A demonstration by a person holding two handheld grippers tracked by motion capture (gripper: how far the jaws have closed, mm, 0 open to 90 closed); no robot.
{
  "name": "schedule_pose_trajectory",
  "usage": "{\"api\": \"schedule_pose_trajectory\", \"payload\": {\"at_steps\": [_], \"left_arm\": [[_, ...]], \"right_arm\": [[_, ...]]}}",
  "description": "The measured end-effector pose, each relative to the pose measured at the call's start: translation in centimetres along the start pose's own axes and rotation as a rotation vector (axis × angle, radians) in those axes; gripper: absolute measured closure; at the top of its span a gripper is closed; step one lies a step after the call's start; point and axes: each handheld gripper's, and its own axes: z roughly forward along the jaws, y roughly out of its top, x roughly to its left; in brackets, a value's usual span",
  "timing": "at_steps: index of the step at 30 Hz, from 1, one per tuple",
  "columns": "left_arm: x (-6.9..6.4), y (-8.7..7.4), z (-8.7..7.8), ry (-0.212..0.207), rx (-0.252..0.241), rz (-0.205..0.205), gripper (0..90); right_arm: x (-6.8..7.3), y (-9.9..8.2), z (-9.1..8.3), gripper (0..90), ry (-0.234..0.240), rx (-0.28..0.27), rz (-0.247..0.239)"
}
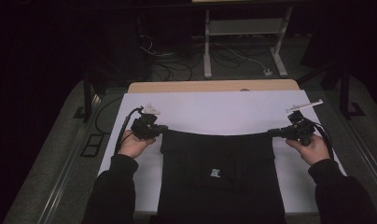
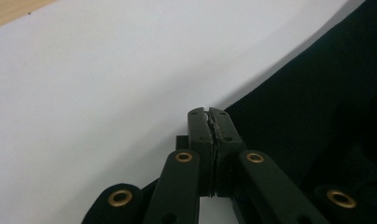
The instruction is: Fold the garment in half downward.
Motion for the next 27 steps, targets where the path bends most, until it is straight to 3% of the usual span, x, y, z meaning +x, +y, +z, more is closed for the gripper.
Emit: {"api": "schedule_pose_trajectory", "payload": {"at_steps": [27], "left_arm": [[2.4, 2.6, 0.2, 0.043, 0.013, -0.022, 87.4]], "right_arm": [[-0.7, 4.0, 0.0, 87.3, -0.019, -0.014, -0.017]]}}
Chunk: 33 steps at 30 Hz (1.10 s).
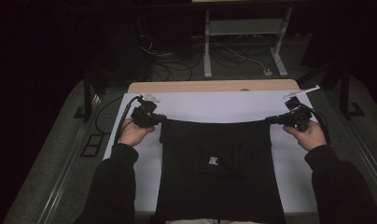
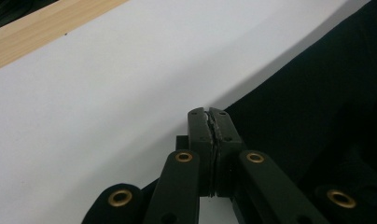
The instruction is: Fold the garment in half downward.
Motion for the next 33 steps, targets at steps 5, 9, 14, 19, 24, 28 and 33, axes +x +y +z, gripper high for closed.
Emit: {"api": "schedule_pose_trajectory", "payload": {"at_steps": [5, 9, 14, 19, 24, 28, 33], "left_arm": [[0.5, 0.3, 0.2, 0.012, -0.006, 0.003, 87.5], [0.9, 0.7, 0.3, 0.019, -0.006, 0.000, 87.5], [1.2, 1.3, 0.5, 0.027, -0.007, 0.009, 87.5], [1.4, 1.7, 0.7, 0.037, -0.010, 0.013, 87.4], [1.6, 2.0, 1.2, 0.050, -0.014, 0.002, 87.4], [1.8, 2.3, 1.7, 0.066, -0.014, -0.001, 87.4], [2.2, 2.3, 2.3, 0.068, -0.015, -0.013, 87.4]], "right_arm": [[-0.3, 0.8, 0.0, 87.3, -0.003, -0.009, 0.014], [-0.6, 1.4, 0.2, 87.3, -0.013, -0.010, 0.016], [-0.7, 2.1, 0.3, 87.3, -0.021, -0.011, 0.018], [-1.0, 2.5, 0.5, 87.3, -0.027, -0.012, 0.017], [-1.5, 2.7, 0.8, 87.3, -0.026, -0.022, 0.029], [-1.9, 2.9, 1.4, 87.3, -0.033, -0.021, 0.031], [-2.4, 3.2, 1.9, 87.3, -0.034, -0.021, 0.040]]}}
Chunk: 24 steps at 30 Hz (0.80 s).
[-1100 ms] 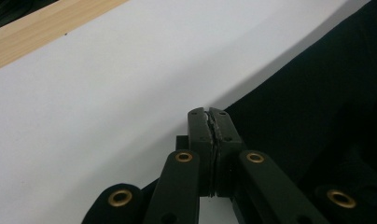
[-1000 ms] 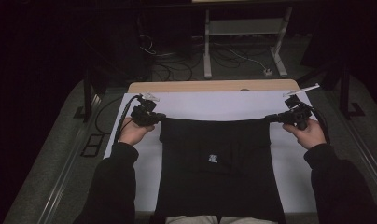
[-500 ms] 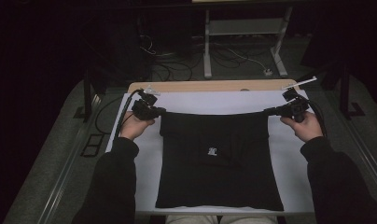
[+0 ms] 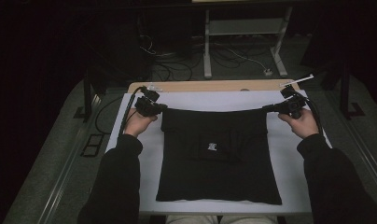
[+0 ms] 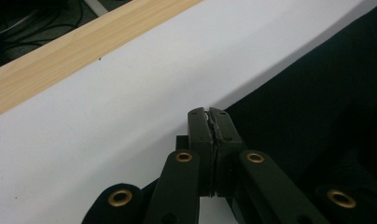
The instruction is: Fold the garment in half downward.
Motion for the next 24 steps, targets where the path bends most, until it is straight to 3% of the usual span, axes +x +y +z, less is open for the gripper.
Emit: {"api": "schedule_pose_trajectory", "payload": {"at_steps": [5, 12, 24], "left_arm": [[0.5, -0.3, 0.4, -0.002, 0.001, -0.021, 87.4], [1.3, -0.5, 0.8, -0.007, -0.036, -0.057, 87.4], [1.7, -0.3, 2.2, 0.007, -0.030, -0.064, 87.4]], "right_arm": [[-0.2, 0.5, 0.2, 87.3, -0.001, -0.003, -0.004], [-0.3, 1.0, 0.6, 87.3, -0.002, -0.009, 0.001], [-0.7, 1.4, 1.2, 87.2, -0.009, -0.002, -0.001]]}}
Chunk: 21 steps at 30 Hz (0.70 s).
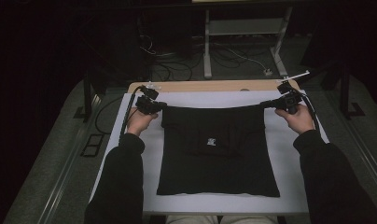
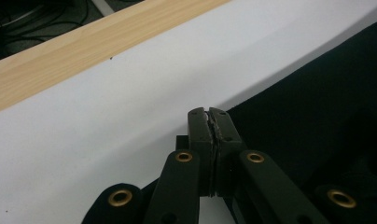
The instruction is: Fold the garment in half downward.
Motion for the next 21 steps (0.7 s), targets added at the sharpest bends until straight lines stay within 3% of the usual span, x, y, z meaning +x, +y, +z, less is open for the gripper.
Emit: {"api": "schedule_pose_trajectory", "payload": {"at_steps": [4, 8, 21], "left_arm": [[0.2, -0.2, 0.6, -0.008, 0.016, -0.010, 87.2], [0.3, -0.5, 1.3, -0.018, 0.020, -0.049, 87.2], [0.6, -1.8, 2.7, -0.021, 0.050, -0.041, 86.5]], "right_arm": [[-0.3, -0.2, 0.5, 87.1, 0.002, 0.010, 0.007], [-0.7, -0.4, 1.2, 87.0, 0.016, 0.016, 0.018], [-1.8, -1.0, 3.5, 86.5, 0.001, 0.059, 0.062]]}}
